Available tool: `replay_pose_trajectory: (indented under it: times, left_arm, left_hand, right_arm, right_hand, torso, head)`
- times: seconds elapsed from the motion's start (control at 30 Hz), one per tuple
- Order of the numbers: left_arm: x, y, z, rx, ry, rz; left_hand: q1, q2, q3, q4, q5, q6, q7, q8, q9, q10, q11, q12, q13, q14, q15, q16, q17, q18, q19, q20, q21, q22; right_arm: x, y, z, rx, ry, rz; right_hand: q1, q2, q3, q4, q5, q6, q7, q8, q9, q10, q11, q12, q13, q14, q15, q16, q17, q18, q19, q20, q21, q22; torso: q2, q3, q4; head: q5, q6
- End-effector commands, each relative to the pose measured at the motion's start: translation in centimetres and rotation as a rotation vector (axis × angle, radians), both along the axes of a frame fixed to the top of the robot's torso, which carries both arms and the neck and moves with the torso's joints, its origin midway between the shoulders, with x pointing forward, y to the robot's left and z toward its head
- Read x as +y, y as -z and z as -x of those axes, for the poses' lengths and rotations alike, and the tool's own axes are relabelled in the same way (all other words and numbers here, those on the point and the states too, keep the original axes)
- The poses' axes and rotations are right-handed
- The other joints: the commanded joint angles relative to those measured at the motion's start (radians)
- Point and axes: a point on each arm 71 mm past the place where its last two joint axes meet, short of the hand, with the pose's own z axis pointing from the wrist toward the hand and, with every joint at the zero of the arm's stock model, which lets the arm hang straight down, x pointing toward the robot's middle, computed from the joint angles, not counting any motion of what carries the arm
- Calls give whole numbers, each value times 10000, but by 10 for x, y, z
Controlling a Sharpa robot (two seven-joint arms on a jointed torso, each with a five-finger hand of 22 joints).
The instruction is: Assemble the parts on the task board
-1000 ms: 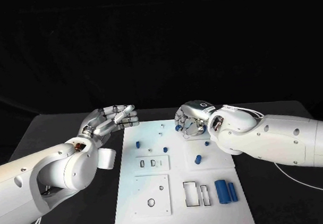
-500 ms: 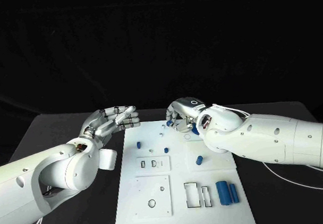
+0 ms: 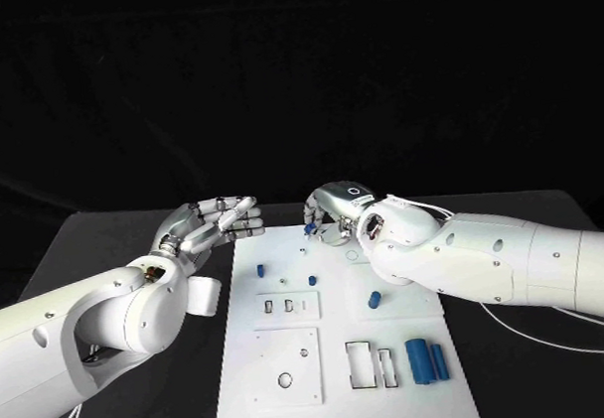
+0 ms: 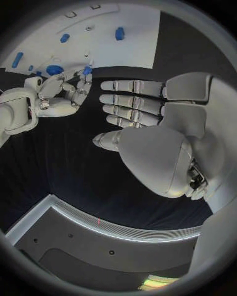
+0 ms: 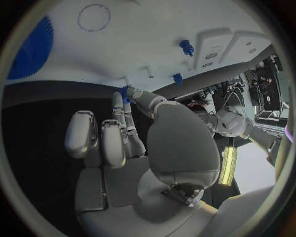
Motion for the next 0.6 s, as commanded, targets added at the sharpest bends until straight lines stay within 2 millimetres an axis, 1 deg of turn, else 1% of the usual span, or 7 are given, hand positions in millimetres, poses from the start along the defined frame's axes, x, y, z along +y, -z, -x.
replay_pose_trajectory:
  times: [0.03, 0.27, 0.4, 0.5, 0.6]
  left_arm:
    - [-2, -2, 0, -88, 201, 49]
    - [-2, -3, 0, -78, 200, 46]
    - [-3, -4, 0, -92, 200, 46]
    - [-3, -5, -2, -126, 189, 41]
    - [-3, -7, -2, -156, 190, 41]
  left_hand:
    - [38, 35, -62, -6, -46, -2, 131, -22, 15, 26, 47, -38, 2, -64, 44, -80, 17, 115, 58, 24, 28, -13]
    - [40, 43, -86, -3, -54, -16, 138, -30, 13, 18, 55, -63, 3, -82, 53, -106, 17, 111, 51, 28, 19, -23]
    - [56, 59, -130, -6, -58, -39, 150, -41, 12, 9, 68, -106, 5, -128, 71, -162, 15, 104, 32, 37, -1, -43]
    - [56, 59, -130, -6, -58, -39, 150, -41, 12, 9, 68, -106, 5, -128, 71, -162, 15, 104, 32, 37, -1, -43]
    - [56, 59, -130, -6, -58, -39, 150, -41, 12, 9, 68, -106, 5, -128, 71, -162, 15, 104, 32, 37, -1, -43]
  right_arm:
    - [1, 2, 0, 139, 24, 167]
    - [2, 4, -1, 301, 32, 264]
    - [3, 4, -2, 334, 6, 294]
    - [5, 5, -2, 390, -31, 342]
    - [6, 5, -2, 406, -36, 354]
  right_hand:
    - [-115, -102, 68, 52, 67, -93, 0, 24, 994, -61, 20, -65, 37, 385, -12, -6, -46, -137, -10, 31, -1, -14]
    - [-166, -164, 99, 79, 77, -148, 11, -4, 1022, -94, 34, -98, 52, 368, 0, -36, -114, -127, -47, 43, -31, -51]
    - [-181, -179, 107, 88, 87, -159, 14, -10, 1029, -99, 37, -104, 56, 363, 4, -44, -130, -123, -61, 46, -44, -68]
    - [-184, -183, 109, 90, 89, -162, 14, -11, 1031, -99, 37, -106, 58, 364, 5, -41, -125, -124, -59, 47, -41, -63]
    - [-226, -217, 119, 116, 86, -185, 21, -25, 1045, -112, 46, -121, 67, 360, 13, -43, -134, -122, -69, 54, -46, -63]
  torso:
    - [9, -3, -3]
    - [20, -3, -14]
    - [37, -5, -1]
    - [39, -10, 4]
    - [39, -18, -1]
  head:
    - [7, -10]
    - [33, -60]
    - [28, -62]
    - [23, -68]
    - [14, -98]
